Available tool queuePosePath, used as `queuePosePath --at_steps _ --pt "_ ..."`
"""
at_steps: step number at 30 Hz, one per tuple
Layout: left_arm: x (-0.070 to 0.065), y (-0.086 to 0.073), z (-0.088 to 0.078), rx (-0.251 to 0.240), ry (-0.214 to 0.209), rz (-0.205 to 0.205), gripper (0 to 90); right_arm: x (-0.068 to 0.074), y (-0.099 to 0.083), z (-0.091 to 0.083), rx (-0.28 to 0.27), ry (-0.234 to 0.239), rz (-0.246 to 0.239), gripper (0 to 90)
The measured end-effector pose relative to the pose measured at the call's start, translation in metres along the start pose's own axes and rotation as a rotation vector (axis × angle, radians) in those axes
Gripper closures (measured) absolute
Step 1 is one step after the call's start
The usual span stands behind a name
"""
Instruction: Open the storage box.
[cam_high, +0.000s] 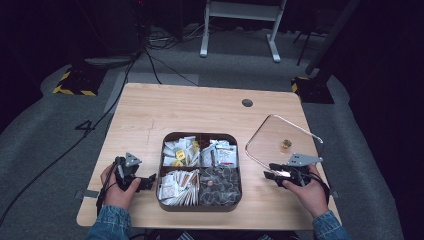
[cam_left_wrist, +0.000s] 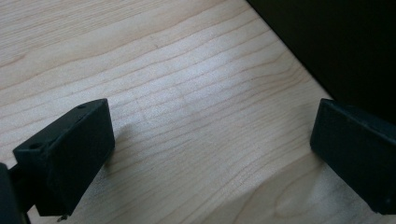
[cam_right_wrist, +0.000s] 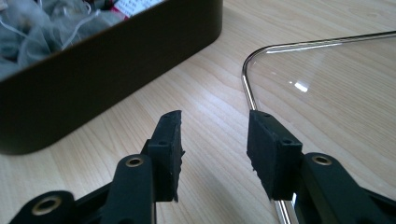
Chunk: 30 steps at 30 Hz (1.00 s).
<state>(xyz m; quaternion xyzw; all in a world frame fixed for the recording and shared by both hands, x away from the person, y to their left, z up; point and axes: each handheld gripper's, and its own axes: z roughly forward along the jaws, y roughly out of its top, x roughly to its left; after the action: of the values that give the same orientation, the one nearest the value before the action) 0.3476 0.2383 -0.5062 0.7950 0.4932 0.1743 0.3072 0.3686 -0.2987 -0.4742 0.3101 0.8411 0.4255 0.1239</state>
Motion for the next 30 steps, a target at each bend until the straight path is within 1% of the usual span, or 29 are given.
queuePosePath --at_steps 1,2,4,5,8,10,12,14,15,16,17,18,19,30 --pt "0.000 0.000 0.000 0.001 0.001 0.002 0.1 0.003 -0.002 0.004 0.028 0.006 -0.016 56.8" --pt "0.000 0.000 0.000 0.001 0.001 0.002 0.1 0.003 -0.002 0.004 0.028 0.006 -0.016 56.8" --pt "0.000 0.000 0.000 0.000 0.000 0.000 0.1 0.006 -0.004 0.008 0.034 0.001 -0.048 58.1" --pt "0.000 0.000 0.000 0.000 0.001 0.000 0.1 0.008 -0.006 0.012 0.046 -0.002 -0.069 58.5" --pt "0.000 0.000 0.000 0.000 0.001 0.000 0.1 0.012 -0.007 0.019 0.066 0.003 -0.095 59.0" --pt "0.000 0.001 0.000 0.000 0.001 0.000 0.1 0.013 -0.008 0.020 0.072 0.003 -0.100 59.1" --pt "0.000 0.001 0.001 0.000 0.001 -0.002 0.1 0.016 -0.010 0.026 0.089 -0.002 -0.124 58.2" --pt "0.000 0.001 0.001 0.000 0.001 -0.002 0.1 0.017 -0.012 0.028 0.081 -0.001 -0.123 57.8" --pt "0.000 0.001 0.001 0.000 0.001 -0.002 0.1 0.017 -0.013 0.030 0.059 0.013 -0.104 56.6" --pt "0.000 0.001 0.001 0.000 0.001 -0.002 0.1 0.017 -0.013 0.030 0.059 0.013 -0.104 56.6" --pt "0.000 0.001 0.001 0.000 0.002 -0.001 0.1 0.016 -0.014 0.032 0.048 0.023 -0.085 54.5" --pt "0.000 0.001 0.001 0.000 0.002 -0.001 0.1 0.016 -0.014 0.032 0.048 0.023 -0.085 54.5" --pt "0.000 0.001 0.001 0.000 0.001 -0.001 0.1 0.016 -0.014 0.033 0.049 0.025 -0.087 52.6" --pt "0.000 0.001 0.001 -0.001 0.003 -0.003 0.1 0.017 -0.013 0.033 0.048 0.025 -0.086 53.0"
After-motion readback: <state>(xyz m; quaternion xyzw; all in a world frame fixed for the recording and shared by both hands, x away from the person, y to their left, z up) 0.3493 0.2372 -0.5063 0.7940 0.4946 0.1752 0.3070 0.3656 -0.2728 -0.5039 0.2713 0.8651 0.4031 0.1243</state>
